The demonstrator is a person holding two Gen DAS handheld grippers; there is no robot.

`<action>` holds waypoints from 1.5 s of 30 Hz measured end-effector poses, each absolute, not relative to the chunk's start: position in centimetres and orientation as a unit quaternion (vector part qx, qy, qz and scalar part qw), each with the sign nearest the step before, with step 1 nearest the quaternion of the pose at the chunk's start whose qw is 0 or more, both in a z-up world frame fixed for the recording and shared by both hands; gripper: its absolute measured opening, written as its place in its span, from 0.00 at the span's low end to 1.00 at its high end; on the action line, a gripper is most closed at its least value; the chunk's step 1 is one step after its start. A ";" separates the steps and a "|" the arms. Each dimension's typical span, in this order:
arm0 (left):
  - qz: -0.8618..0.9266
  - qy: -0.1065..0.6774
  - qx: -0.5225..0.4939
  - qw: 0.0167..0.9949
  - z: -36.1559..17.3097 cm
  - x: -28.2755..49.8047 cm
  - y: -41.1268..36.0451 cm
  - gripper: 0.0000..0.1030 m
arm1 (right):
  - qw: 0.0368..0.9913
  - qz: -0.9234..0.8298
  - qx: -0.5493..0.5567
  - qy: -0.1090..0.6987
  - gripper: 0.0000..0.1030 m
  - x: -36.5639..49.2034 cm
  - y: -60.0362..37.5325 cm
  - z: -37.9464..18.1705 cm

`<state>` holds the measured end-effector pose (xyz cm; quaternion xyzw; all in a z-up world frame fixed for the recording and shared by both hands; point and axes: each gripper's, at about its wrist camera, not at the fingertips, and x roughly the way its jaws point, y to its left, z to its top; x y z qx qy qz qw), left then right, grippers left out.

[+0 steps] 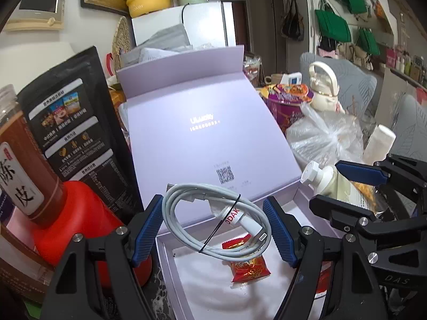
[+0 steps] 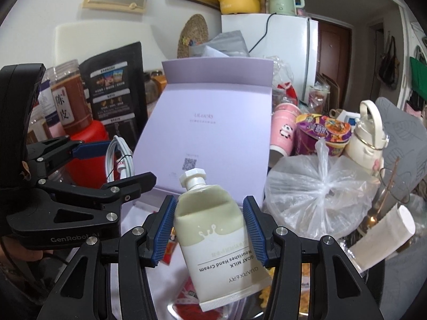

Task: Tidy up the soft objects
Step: 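Lower the cable and cream tube into the lavender box and open both grippers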

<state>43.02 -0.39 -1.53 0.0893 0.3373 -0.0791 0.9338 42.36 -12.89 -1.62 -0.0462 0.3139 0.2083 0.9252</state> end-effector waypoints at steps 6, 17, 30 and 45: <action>-0.069 0.371 0.099 0.921 -3.8 44.4 -0.9 0.73 | 0.918 0.189 -0.062 0.344 0.50 43.4 -12.3 -3.4; -0.073 0.430 0.087 0.896 -6.7 46.1 -0.7 0.73 | 0.905 0.178 -0.057 0.383 0.50 44.9 -12.6 -5.2; -0.083 0.498 0.062 0.861 -9.7 48.1 -0.1 0.73 | 0.893 0.173 -0.044 0.414 0.49 46.1 -13.2 -6.9; -0.072 0.500 0.082 0.859 -10.0 48.3 -0.2 0.74 | 0.890 0.174 -0.045 0.420 0.50 46.1 -13.1 -7.0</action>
